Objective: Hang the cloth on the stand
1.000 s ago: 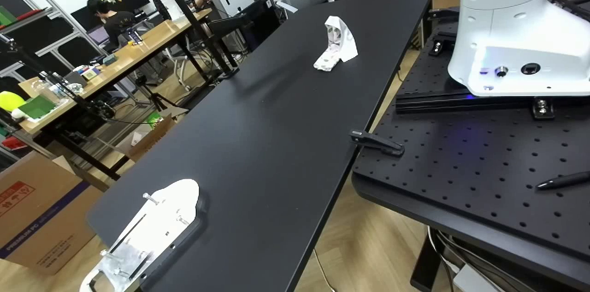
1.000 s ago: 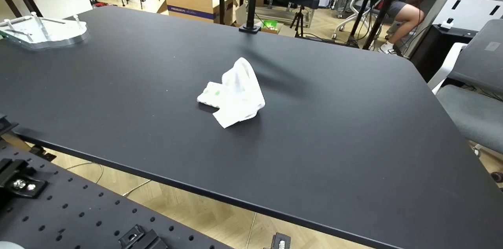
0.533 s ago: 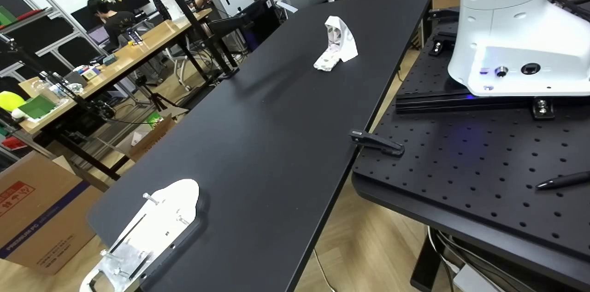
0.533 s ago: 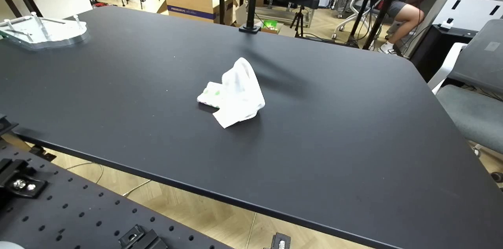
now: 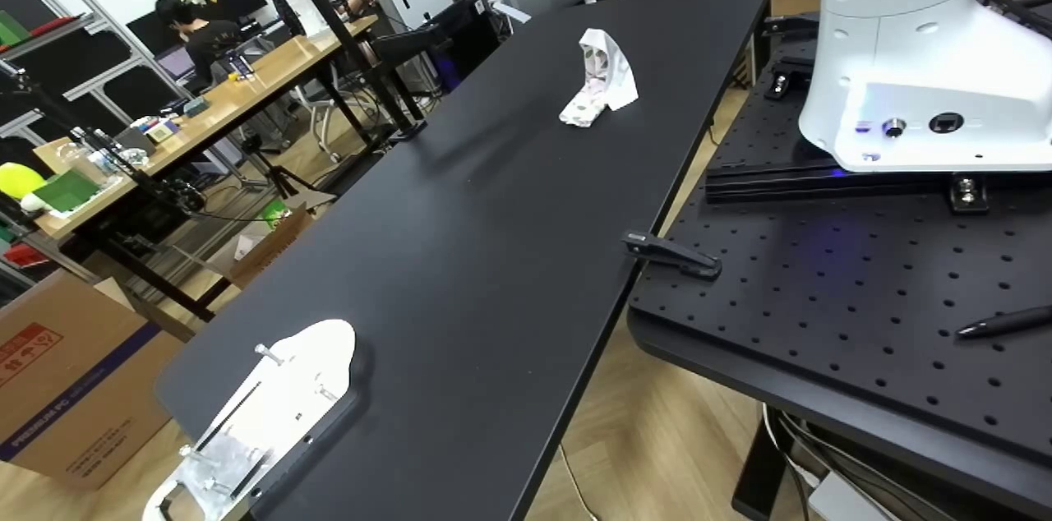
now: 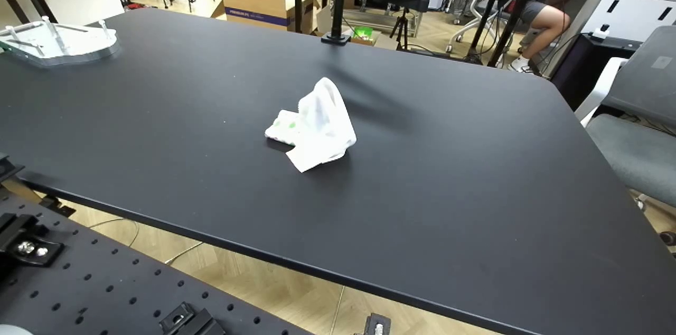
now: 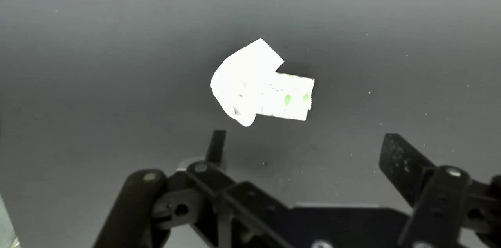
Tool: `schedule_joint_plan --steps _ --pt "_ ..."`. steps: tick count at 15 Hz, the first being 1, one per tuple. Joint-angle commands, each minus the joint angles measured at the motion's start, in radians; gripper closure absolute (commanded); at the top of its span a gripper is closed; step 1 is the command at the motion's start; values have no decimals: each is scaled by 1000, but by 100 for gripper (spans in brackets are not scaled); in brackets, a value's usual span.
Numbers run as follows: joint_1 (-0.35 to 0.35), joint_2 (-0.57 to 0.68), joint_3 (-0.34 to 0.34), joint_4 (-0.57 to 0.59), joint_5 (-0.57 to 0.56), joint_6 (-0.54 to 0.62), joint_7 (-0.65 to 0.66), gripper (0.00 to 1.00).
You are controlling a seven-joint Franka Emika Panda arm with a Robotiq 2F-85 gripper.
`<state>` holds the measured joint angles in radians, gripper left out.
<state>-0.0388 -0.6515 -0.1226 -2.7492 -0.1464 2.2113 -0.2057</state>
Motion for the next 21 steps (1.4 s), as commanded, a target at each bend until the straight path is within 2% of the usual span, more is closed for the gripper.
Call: schedule_joint_plan --steps 1,2,6,8,14,21 --pt "-6 122 -69 11 37 16 -87 0" --pt "-11 62 -33 -7 22 12 -57 0" --pt "-17 124 -54 -3 36 19 -82 0" --pt "-26 150 -51 -6 25 63 -70 0" --pt "-65 330 -59 -5 2 285 -69 0" --pt "-86 547 -52 33 -8 416 -60 0"
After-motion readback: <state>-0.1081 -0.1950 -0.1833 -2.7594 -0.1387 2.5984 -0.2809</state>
